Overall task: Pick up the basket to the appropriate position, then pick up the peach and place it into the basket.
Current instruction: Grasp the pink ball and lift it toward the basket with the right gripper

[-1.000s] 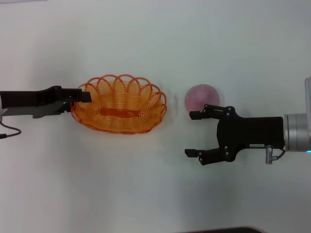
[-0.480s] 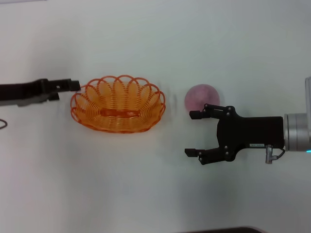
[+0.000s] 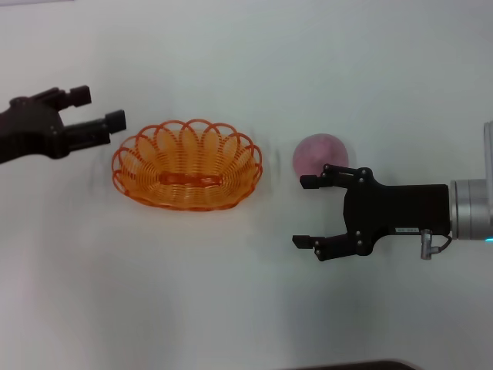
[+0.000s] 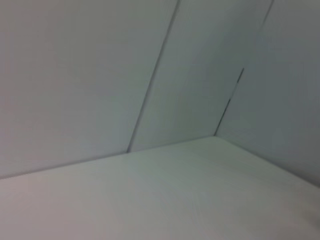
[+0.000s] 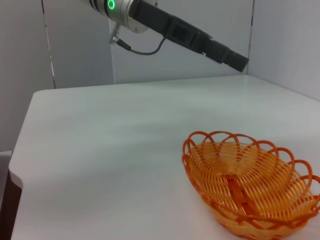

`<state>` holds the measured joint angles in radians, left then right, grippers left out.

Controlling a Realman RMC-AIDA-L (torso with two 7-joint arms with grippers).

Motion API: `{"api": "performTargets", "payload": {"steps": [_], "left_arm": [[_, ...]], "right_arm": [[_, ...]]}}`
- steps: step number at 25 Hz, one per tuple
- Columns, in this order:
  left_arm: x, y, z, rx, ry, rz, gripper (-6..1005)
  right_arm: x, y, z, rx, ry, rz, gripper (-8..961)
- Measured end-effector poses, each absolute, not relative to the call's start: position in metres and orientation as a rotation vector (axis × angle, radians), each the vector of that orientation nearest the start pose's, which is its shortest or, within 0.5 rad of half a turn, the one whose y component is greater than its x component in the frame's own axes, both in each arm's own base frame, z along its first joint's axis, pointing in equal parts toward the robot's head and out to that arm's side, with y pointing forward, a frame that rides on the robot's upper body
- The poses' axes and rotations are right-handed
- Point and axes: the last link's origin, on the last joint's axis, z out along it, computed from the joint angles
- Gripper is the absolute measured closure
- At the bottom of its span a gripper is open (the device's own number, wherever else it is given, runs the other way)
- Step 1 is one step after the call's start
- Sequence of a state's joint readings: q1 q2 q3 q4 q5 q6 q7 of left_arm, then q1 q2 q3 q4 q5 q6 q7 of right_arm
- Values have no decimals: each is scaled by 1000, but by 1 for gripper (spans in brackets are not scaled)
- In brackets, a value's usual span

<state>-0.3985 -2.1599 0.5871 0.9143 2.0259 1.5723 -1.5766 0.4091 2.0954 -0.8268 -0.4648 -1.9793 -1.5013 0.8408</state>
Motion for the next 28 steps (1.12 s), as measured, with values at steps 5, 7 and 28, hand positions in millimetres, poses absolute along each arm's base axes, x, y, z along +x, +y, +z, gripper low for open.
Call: {"api": "performTargets", "payload": {"steps": [5,7,28], "left_arm": [[-282,310,23,-2564,-780,-653,118],[-284,301,22,-2598,-739,-648,118],[-321,247,11,-2678,-671,-549,126]], "right_arm": [[300,266,-55,-2841,208,585,7],[300,266,-55,-2840,205,585,8],[301,264,-55,-2839,207,593,8]]}}
